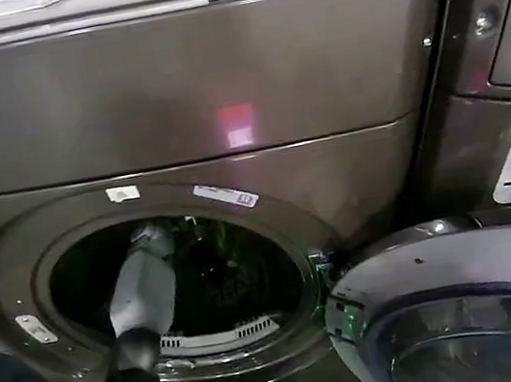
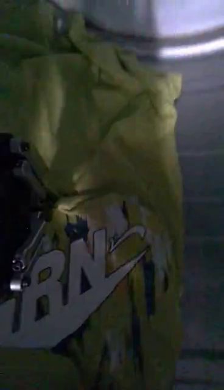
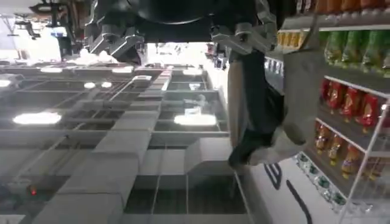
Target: Grasp the clothes from the dryer.
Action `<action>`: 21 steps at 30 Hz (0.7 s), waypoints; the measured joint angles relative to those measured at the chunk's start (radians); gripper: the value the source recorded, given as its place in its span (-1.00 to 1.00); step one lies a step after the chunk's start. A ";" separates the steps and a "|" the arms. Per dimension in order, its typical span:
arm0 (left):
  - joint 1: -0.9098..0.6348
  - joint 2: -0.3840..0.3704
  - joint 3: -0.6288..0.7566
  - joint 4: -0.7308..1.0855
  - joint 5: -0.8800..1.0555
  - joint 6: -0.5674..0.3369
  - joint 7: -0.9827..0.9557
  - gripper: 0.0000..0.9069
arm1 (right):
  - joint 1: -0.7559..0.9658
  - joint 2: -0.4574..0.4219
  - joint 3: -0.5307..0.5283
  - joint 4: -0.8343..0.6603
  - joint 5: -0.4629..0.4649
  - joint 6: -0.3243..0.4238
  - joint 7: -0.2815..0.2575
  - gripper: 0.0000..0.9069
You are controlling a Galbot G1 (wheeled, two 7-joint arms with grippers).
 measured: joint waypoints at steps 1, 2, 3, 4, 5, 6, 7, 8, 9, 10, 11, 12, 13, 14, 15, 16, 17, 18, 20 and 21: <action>0.005 -0.004 0.004 -0.016 -0.029 0.012 -0.051 -1.00 | 0.000 0.000 0.000 0.002 -0.002 -0.003 -0.001 1.00; 0.010 -0.008 0.006 -0.032 -0.057 0.025 -0.099 -1.00 | 0.000 0.000 0.000 0.003 -0.004 -0.004 -0.001 1.00; 0.015 -0.013 0.008 -0.052 -0.092 0.043 -0.153 -1.00 | 0.001 0.001 -0.002 0.003 -0.005 -0.005 0.000 1.00; 0.021 -0.017 0.011 -0.070 -0.126 0.060 -0.206 -1.00 | 0.002 0.003 -0.004 0.005 -0.007 -0.008 0.000 1.00; 0.027 -0.019 0.014 -0.087 -0.156 0.077 -0.252 -1.00 | 0.003 0.004 -0.005 0.009 -0.008 -0.011 0.001 1.00; 0.033 -0.020 0.017 -0.105 -0.189 0.095 -0.302 -1.00 | 0.005 0.006 -0.004 0.012 -0.008 -0.015 0.001 1.00; 0.039 -0.023 0.017 -0.124 -0.219 0.114 -0.350 -1.00 | 0.006 0.008 -0.002 0.016 -0.008 -0.019 0.001 1.00; 0.046 -0.026 0.019 -0.144 -0.247 0.131 -0.391 -1.00 | 0.007 0.009 -0.003 0.019 -0.008 -0.023 0.001 1.00; 0.055 -0.030 0.021 -0.166 -0.277 0.148 -0.437 -1.00 | 0.007 0.010 -0.005 0.021 -0.005 -0.023 0.004 1.00; 0.063 -0.034 0.022 -0.188 -0.305 0.162 -0.481 -1.00 | 0.006 0.012 -0.008 0.022 -0.004 -0.023 0.005 1.00; 0.070 -0.036 0.023 -0.206 -0.331 0.174 -0.520 -1.00 | 0.005 0.014 -0.010 0.025 -0.004 -0.023 0.006 1.00; 0.080 -0.040 0.026 -0.228 -0.360 0.188 -0.563 -1.00 | 0.006 0.015 -0.012 0.027 -0.004 -0.021 0.007 1.00; 0.089 -0.045 0.029 -0.252 -0.388 0.198 -0.604 -1.00 | 0.007 0.015 -0.013 0.029 -0.005 -0.018 0.008 1.00; 0.097 -0.050 0.029 -0.272 -0.414 0.207 -0.641 -1.00 | 0.009 0.014 -0.012 0.030 -0.005 -0.018 0.010 1.00; 0.104 -0.054 0.030 -0.292 -0.441 0.218 -0.679 -1.00 | 0.009 0.013 -0.012 0.030 -0.004 -0.017 0.012 1.00; 0.113 -0.058 0.032 -0.313 -0.469 0.228 -0.715 -1.00 | 0.009 0.013 -0.012 0.032 -0.002 -0.016 0.012 1.00; 0.121 -0.060 0.035 -0.334 -0.497 0.238 -0.745 -1.00 | 0.009 0.013 -0.011 0.034 -0.002 -0.015 0.011 1.00; 0.129 -0.064 0.037 -0.356 -0.529 0.250 -0.775 -1.00 | 0.008 0.014 -0.009 0.034 -0.001 -0.014 0.011 1.00; 0.147 -0.071 0.038 -0.397 -0.586 0.271 -0.827 -1.00 | 0.006 0.017 -0.008 0.035 0.000 -0.012 0.009 1.00; 0.156 -0.074 0.040 -0.419 -0.614 0.278 -0.851 -1.00 | 0.006 0.018 -0.007 0.035 0.000 -0.010 0.009 1.00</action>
